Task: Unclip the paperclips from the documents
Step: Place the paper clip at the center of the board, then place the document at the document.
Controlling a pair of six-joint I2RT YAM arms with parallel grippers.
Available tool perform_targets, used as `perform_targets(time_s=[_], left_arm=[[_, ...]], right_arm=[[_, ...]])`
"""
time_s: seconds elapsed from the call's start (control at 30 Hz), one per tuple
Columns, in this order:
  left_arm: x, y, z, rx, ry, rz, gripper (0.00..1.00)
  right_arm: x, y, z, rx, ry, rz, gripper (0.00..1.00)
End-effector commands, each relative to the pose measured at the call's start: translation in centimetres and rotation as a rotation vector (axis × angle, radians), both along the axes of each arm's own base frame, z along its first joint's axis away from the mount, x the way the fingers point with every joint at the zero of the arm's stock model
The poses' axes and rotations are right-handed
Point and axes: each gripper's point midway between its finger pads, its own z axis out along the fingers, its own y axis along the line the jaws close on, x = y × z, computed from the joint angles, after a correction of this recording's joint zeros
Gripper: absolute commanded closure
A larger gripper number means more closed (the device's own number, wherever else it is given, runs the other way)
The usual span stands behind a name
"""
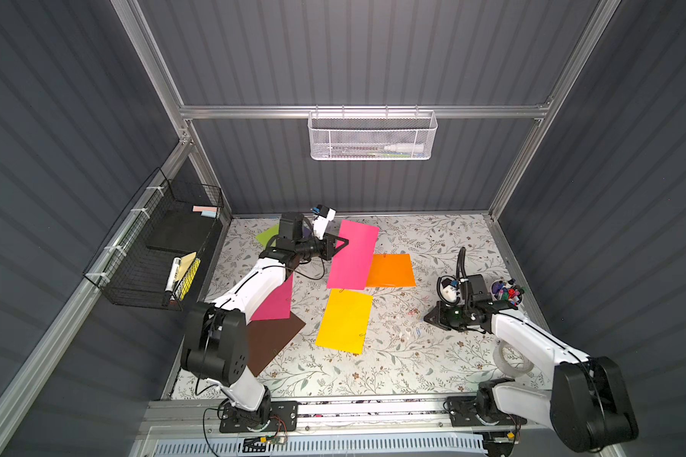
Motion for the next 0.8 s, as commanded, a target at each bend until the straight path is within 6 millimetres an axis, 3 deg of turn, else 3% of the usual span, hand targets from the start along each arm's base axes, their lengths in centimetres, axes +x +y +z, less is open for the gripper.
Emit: perform_targets(time_s=[0.0, 0.07, 0.13, 0.27, 0.37, 0.4, 0.5, 0.63, 0.77], left_arm=[[4.2, 3.9, 0.7, -0.065, -0.033, 0.127, 1.00], [6.1, 5.8, 0.2, -0.071, -0.045, 0.175, 1.00], [7.6, 7.2, -0.4, -0.088, -0.040, 0.196, 1.00], [11.0, 11.2, -2.3, -0.089, -0.040, 0.281, 1.00], [12.5, 14.7, -5.0, -0.096, 0.010, 0.356, 1.00], [13.6, 16.1, -4.5, -0.087, -0.004, 0.396, 1.00], [15.3, 19.6, -7.4, -0.038, 0.051, 0.501, 1.00], [16.9, 23.1, -11.3, 0.020, 0.138, 0.594, 1.00], [17.0, 26.1, -14.0, 0.060, 0.198, 0.686, 1.00]], right_arm=[[-0.1, -0.6, -0.6, -0.074, 0.027, -0.020, 0.67], [-0.5, -0.7, -0.5, -0.120, 0.028, 0.000, 0.50], [-0.6, -0.6, -0.2, -0.157, 0.010, 0.026, 0.40], [-0.5, -0.5, 0.2, -0.180, -0.006, 0.031, 0.36], [-0.4, -0.1, 0.6, -0.171, -0.011, 0.036, 0.35], [-0.5, 0.6, 1.0, -0.136, -0.007, 0.054, 0.35], [-0.5, 1.1, 1.5, -0.115, -0.009, 0.061, 0.32], [-0.1, 1.5, 2.1, -0.096, -0.021, 0.058, 0.28], [0.1, 2.3, 3.0, -0.072, -0.037, 0.081, 0.19]])
